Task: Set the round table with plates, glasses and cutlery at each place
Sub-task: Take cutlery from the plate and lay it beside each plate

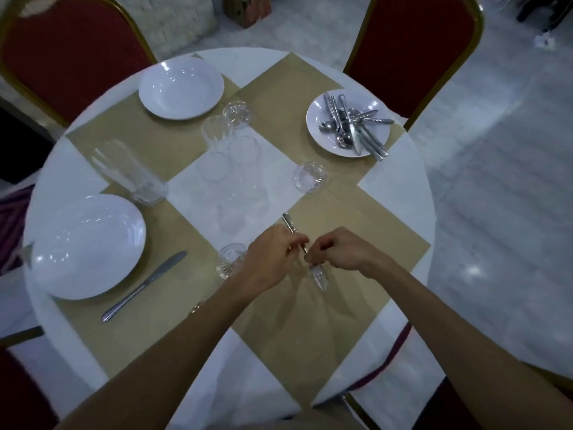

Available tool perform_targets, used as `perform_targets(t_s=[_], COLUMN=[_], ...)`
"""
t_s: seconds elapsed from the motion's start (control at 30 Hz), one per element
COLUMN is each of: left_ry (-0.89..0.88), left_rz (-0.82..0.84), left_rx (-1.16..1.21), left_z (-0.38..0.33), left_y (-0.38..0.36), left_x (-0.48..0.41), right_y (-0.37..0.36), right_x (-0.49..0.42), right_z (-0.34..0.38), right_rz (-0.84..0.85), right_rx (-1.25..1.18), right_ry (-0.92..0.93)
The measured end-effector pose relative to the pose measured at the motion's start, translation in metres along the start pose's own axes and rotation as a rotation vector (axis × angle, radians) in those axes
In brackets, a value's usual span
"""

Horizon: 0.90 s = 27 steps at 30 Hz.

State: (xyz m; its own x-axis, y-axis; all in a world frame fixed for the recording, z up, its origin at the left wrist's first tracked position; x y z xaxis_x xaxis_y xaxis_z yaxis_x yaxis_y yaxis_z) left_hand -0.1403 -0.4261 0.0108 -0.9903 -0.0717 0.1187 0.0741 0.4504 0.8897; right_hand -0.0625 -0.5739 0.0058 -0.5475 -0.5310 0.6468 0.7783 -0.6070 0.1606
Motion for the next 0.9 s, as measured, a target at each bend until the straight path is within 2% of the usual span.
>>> perform_targets(t_s=[0.17, 0.5, 0.67, 0.9], left_ry=[0.039, 0.441, 0.587, 0.868], left_rz=[-0.01, -0.082, -0.093, -0.286], left_rx=[-0.077, -0.054, -0.02, 0.288], left_z=[0.033, 0.128, 0.169, 0.207], left_y=[0.006, 0.016, 0.02, 0.013], left_x=[0.079, 0.216, 0.258, 0.295], right_y=[-0.063, -0.177, -0.222, -0.265], right_x=[0.017, 0.013, -0.003, -0.034], right_z=[0.006, 0.03, 0.041, 0.052], right_rz=[0.184, 0.388, 0.415, 0.401], right_rx=[0.138, 0.275, 0.329, 0.303], right_ry=[0.015, 0.065, 0.069, 0.075])
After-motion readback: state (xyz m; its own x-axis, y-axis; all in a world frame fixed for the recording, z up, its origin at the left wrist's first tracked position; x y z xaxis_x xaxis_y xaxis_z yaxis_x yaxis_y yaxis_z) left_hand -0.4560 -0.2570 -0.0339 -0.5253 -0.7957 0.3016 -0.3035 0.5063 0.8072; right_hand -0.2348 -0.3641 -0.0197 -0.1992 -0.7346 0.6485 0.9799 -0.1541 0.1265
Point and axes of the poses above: each hand's wrist, its own x-axis away from the middle knuckle, its own y-axis out of the back of the hand, z = x × y, the point moved 4 cm from there along -x, towards the middle knuckle, and after that the axes turned 13 degrees about -x, right-handed, at the moved point
